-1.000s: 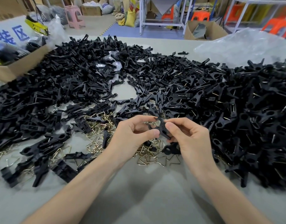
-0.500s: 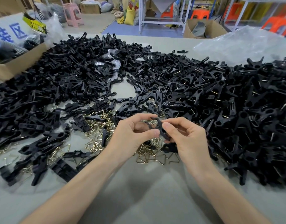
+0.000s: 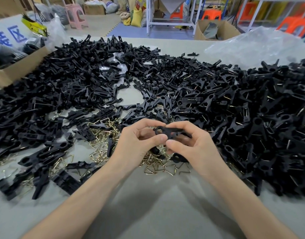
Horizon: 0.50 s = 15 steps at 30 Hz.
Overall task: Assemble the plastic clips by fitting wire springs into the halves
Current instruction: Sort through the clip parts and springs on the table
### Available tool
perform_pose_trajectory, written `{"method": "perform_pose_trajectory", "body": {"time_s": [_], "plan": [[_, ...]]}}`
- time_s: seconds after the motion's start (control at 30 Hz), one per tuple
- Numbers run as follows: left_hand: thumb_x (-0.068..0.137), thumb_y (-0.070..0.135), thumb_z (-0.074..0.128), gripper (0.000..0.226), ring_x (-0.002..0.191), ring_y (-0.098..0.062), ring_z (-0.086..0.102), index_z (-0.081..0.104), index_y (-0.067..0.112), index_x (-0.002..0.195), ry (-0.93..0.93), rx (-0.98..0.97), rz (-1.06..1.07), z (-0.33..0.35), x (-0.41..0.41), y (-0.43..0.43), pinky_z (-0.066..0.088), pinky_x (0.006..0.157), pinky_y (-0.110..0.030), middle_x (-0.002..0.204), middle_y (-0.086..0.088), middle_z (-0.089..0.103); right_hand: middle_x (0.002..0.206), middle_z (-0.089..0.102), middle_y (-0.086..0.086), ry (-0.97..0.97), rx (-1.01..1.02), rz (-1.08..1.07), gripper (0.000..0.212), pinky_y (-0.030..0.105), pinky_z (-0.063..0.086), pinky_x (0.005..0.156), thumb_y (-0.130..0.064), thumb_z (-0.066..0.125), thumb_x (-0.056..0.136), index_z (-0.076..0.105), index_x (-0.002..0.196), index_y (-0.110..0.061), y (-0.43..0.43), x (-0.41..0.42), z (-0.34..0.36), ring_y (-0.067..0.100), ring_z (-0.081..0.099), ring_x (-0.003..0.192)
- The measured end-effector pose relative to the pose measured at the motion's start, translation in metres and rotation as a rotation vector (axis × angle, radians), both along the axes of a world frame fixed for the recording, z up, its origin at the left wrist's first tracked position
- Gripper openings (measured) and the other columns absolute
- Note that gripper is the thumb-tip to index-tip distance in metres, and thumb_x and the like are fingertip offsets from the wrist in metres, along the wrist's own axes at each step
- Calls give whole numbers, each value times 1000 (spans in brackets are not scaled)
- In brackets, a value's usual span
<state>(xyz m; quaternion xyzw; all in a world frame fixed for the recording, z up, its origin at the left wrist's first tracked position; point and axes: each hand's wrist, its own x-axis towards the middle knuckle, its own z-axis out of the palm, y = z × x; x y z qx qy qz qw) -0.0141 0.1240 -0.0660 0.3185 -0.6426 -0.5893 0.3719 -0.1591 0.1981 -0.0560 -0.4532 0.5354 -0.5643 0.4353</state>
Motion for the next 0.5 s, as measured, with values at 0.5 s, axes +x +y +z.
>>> {"method": "perform_pose_trajectory", "body": {"time_s": [0.5], "plan": [[55,32,78,29,76,-13,71,72,23,82,86,43,229,-1,39,-19,56,73,-20,83,2,75,88,46,-16,1242,-48,291,15,20,35,81,-34,61,89,64,101,-25,14,11,0,5,35,85]]}}
